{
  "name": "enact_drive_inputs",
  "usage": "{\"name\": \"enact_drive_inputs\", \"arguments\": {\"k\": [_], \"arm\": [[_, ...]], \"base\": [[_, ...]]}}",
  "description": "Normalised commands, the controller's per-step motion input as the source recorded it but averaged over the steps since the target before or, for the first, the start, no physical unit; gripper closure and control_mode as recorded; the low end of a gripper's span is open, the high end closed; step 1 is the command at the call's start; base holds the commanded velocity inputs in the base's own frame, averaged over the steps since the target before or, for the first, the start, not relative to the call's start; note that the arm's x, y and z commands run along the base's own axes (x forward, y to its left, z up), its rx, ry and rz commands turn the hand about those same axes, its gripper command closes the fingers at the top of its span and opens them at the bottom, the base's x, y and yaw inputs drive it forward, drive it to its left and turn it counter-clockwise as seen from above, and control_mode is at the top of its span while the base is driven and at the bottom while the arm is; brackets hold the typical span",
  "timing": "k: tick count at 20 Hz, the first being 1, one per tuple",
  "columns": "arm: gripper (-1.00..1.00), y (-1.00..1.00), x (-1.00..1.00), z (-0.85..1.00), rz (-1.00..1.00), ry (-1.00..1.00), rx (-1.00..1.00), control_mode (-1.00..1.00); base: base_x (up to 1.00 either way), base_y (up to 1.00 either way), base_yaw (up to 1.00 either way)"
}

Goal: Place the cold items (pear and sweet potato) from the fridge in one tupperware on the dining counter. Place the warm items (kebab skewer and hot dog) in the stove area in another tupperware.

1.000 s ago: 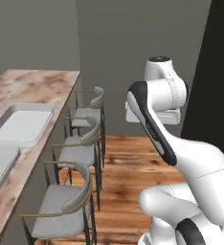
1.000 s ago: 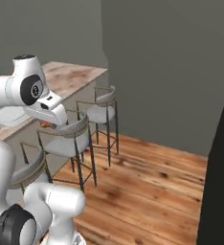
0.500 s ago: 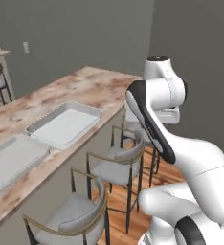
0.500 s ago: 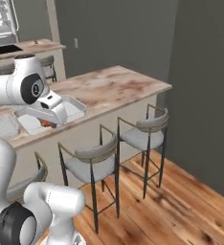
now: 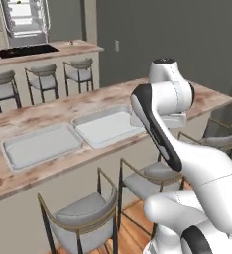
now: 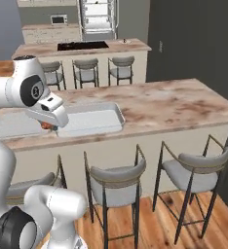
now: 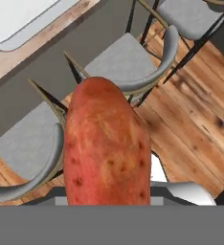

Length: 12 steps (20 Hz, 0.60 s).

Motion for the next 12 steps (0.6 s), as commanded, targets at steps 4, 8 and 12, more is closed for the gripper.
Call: {"name": "enact_drive_inputs", "arguments": {"k": [4,8,12], "arm": [[1.00,0.00,0.00,0.00,0.00,0.00,0.00,1.00],[1.00,0.00,0.00,0.00,0.00,0.00,0.00,1.00],[1.00,-0.21,0.50,-0.13,0.08,0.09,0.11,-1.00]], "base": [[0.99,-0.62,0.60],[1.00,-0.59,0.52],[0.50,-0.27,0.18]]}}
